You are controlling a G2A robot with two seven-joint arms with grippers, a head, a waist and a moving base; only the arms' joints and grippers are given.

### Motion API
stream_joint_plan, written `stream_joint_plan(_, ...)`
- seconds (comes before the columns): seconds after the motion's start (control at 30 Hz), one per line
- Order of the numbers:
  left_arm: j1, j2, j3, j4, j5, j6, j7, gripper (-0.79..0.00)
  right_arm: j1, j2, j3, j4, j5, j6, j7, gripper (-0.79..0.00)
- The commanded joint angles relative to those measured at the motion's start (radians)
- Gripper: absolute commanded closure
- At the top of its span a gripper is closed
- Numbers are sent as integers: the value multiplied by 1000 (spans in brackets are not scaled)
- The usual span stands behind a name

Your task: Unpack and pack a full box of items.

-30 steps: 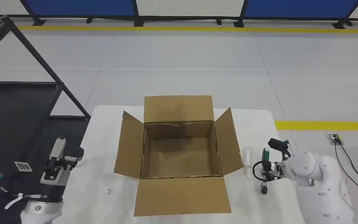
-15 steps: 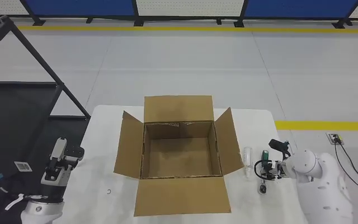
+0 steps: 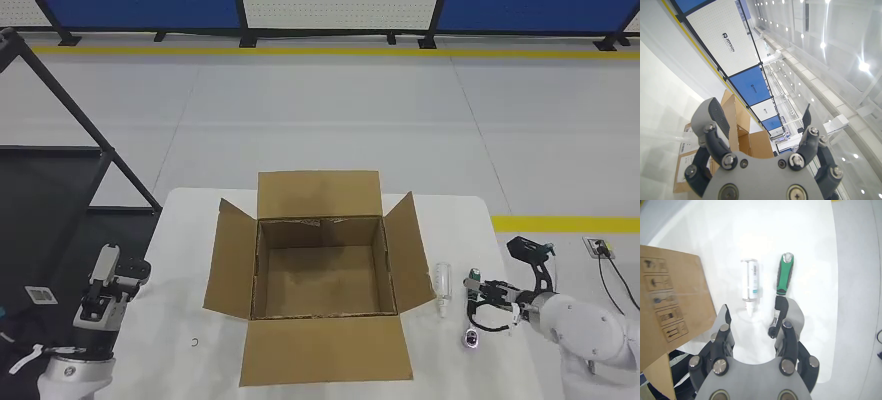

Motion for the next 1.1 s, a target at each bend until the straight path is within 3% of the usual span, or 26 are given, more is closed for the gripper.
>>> stream_joint_plan(0.0,0,0,0,2,-3,-1,4,-785,-56,-1,14,-95,56,-41,-54,-785)
stream_joint_plan(0.2,2,0,-3,7,-21,-1,13,-785,-185,-2,37,-273,151,-124,-202,-785)
stream_joint_plan(0.27,3,-1,-5,9,-35,-1,14,-785,-206,1,27,-313,131,-130,-195,-785)
stream_joint_plan(0.5,13,-1,-21,16,-51,-2,19,-785,-206,1,27,-313,131,-130,-195,-785)
stream_joint_plan(0.6,18,0,-29,19,-54,-4,22,-785,-211,-2,19,-257,132,-77,-262,-785)
stream_joint_plan(0.73,23,0,-40,22,-60,-7,22,-785,-177,-4,24,-121,344,-119,-288,-785)
stream_joint_plan(0.77,24,0,-42,22,-60,-7,21,-785,-164,-3,30,-74,396,-141,-291,-739)
stream_joint_plan(0.8,25,0,-44,22,-59,-8,20,-785,-151,-3,31,-29,439,-171,-291,-74)
stream_joint_plan(0.83,26,1,-45,22,-57,-8,17,-785,-137,-2,27,15,482,-206,-287,0)
stream_joint_plan(0.93,29,1,-48,22,-52,-11,9,-785,-84,4,13,148,569,-284,-245,0)
stream_joint_plan(1.07,32,2,-50,20,-48,-13,8,-785,-59,10,3,172,515,-276,-229,0)
